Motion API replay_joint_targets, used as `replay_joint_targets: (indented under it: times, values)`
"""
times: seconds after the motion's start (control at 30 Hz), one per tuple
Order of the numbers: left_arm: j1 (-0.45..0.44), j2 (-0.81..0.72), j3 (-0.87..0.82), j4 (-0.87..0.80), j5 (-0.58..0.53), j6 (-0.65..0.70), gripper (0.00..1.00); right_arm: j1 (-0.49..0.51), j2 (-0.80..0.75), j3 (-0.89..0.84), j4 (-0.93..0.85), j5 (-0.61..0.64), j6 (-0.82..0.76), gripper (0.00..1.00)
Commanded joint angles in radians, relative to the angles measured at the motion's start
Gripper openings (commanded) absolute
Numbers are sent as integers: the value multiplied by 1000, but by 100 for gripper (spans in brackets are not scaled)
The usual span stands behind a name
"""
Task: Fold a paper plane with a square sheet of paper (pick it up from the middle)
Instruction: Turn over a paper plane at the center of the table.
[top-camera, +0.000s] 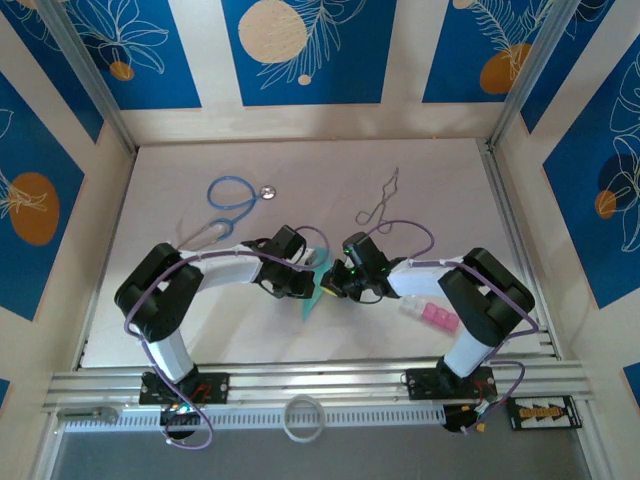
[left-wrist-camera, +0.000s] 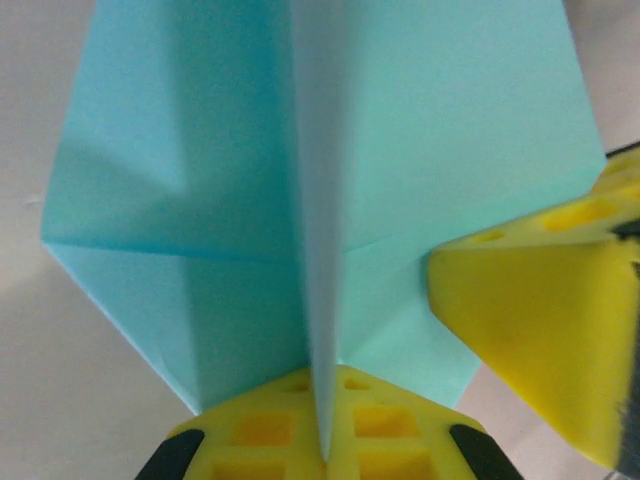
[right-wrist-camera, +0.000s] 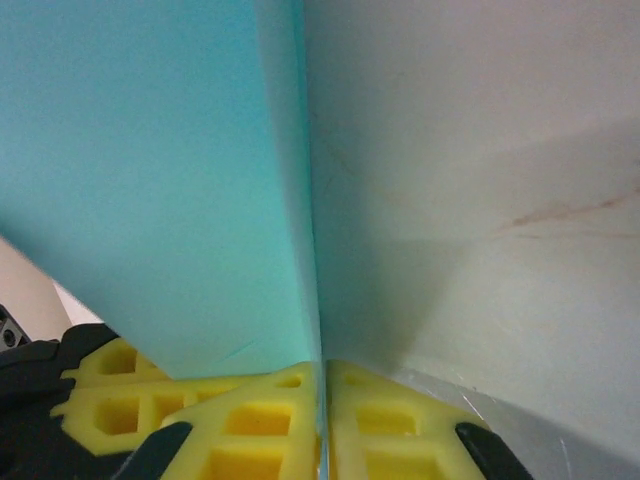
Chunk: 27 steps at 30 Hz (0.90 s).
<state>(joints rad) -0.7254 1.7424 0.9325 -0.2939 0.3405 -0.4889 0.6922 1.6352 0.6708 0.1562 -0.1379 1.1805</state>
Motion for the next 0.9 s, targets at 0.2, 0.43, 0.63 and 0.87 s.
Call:
replay_joint_targets:
  times: [0.2,0.43,0.63,0.87]
  values:
    - [-9,-91,52,-248,-337,-32,1,-27,-171,-55,-181,96,-43,31]
    - [-9,-40,79,-282,-347,-48,3,-40,-208,-92,-164,93,-27,32]
    - [-9,-13,98,-292,-341,-52,6,-39,-204,-90,-157,86,-26,32]
    - [-8,-4,108,-295,-328,-53,12,-39,-187,-96,-133,75,-20,32]
